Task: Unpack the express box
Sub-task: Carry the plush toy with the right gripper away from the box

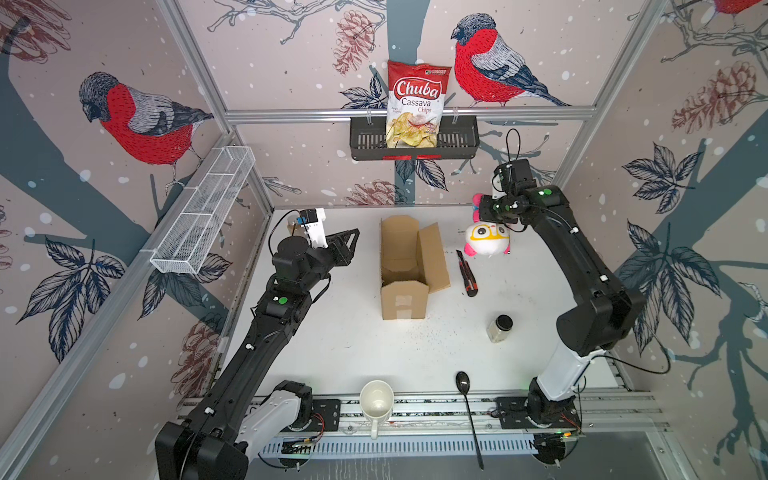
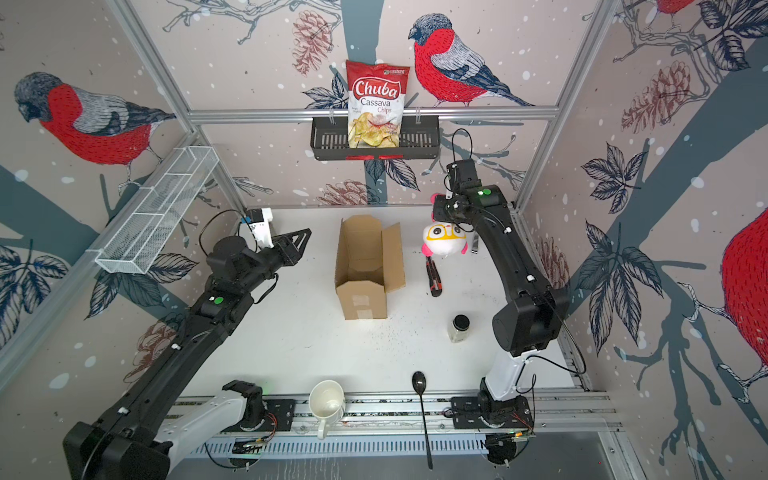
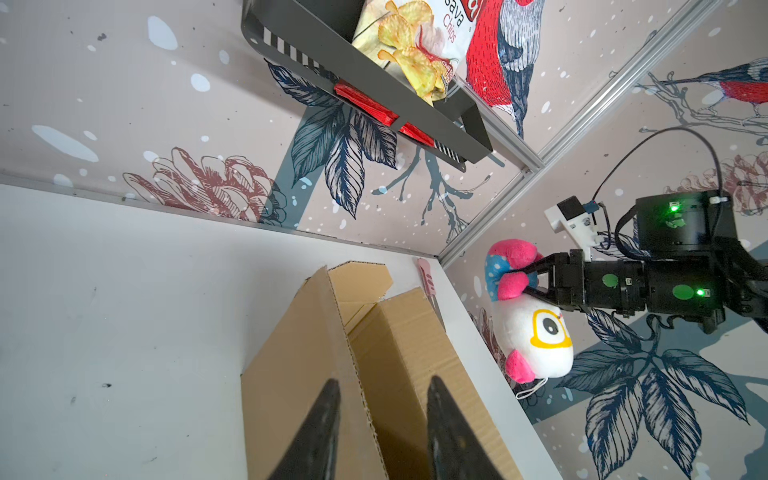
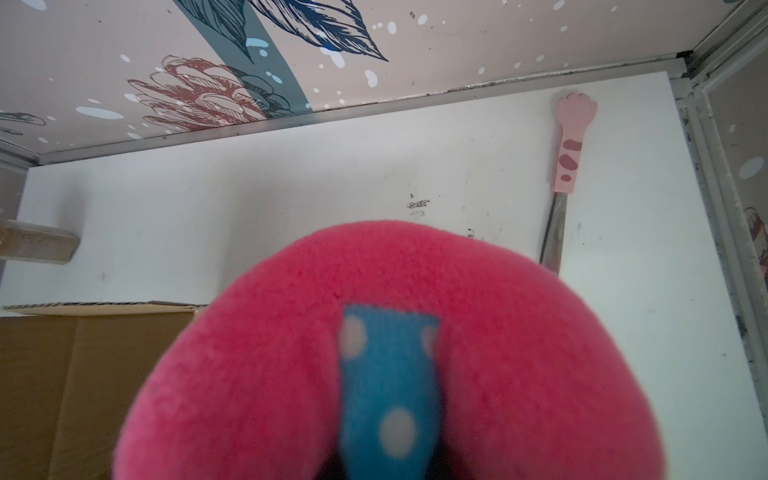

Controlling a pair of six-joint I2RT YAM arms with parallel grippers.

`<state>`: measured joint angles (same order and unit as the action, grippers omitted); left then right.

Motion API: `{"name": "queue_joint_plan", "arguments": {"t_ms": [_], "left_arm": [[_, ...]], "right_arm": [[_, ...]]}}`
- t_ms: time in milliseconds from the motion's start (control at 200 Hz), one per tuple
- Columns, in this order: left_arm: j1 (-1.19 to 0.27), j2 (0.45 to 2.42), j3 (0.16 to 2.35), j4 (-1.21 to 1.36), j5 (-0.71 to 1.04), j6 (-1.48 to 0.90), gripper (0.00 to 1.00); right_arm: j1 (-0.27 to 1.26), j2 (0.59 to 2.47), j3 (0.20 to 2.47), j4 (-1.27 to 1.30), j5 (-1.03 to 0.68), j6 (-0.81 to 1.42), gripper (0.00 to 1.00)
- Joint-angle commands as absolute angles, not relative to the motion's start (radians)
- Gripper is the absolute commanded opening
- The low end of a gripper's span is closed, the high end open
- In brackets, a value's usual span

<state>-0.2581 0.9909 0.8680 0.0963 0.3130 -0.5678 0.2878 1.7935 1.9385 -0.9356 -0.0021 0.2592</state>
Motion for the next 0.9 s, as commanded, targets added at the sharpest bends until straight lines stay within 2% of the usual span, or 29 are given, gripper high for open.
{"name": "queue_joint_plan", "arguments": {"t_ms": [0, 380, 615, 896], "left_arm": [[-0.259, 0.980, 0.863, 0.083, 0.287, -0.548, 0.37], [-0.262, 1.002, 0.867, 0.074, 0.275, -0.541, 0.42], [-0.266, 1.030, 0.881, 0.067, 0.275, -0.519, 0.45], [-0.266, 1.052, 0.882, 0.078, 0.290, -0.511, 0.46]], "right_arm": [[0.264, 1.824, 1.935, -0.936, 0.043, 0.207, 0.00], [0.151, 1.783, 1.677, -0.864, 0.129, 0.218, 0.00], [0.042, 1.698, 1.422, -0.756, 0.091, 0.277, 0.00], [-0.047, 1.653, 1.269, -0.679, 0.087, 0.304, 0.00]]}}
